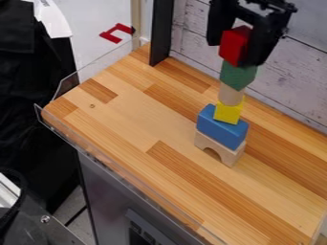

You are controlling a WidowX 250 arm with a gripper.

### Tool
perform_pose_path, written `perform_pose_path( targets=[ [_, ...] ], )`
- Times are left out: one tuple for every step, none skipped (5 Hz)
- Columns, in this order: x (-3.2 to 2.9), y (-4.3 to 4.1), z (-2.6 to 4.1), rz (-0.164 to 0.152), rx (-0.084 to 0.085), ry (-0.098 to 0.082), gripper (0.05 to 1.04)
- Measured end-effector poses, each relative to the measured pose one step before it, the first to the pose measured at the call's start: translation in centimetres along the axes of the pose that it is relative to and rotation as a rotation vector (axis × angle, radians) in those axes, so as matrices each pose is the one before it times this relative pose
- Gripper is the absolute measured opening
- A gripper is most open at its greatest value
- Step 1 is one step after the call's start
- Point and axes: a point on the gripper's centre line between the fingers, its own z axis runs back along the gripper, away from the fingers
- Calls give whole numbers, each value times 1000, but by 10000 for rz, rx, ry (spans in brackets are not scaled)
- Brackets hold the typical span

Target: Grab the red block and put it on top of the green block

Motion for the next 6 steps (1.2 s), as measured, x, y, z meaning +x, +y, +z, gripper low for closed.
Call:
perform_pose_path(
  targets=[
    [-121,225,717,129,-180,-47,1000],
    [-336,1353,2138,456,-342,-530,1000],
    [-715,2554,1941,798,-271,-397,1000],
    [-964,4128,1449,964,-162,-428,1000],
    [66,2348,-1151,227,189,178,1000],
    [-399,848,-1912,-194,331,320,1000]
  ],
)
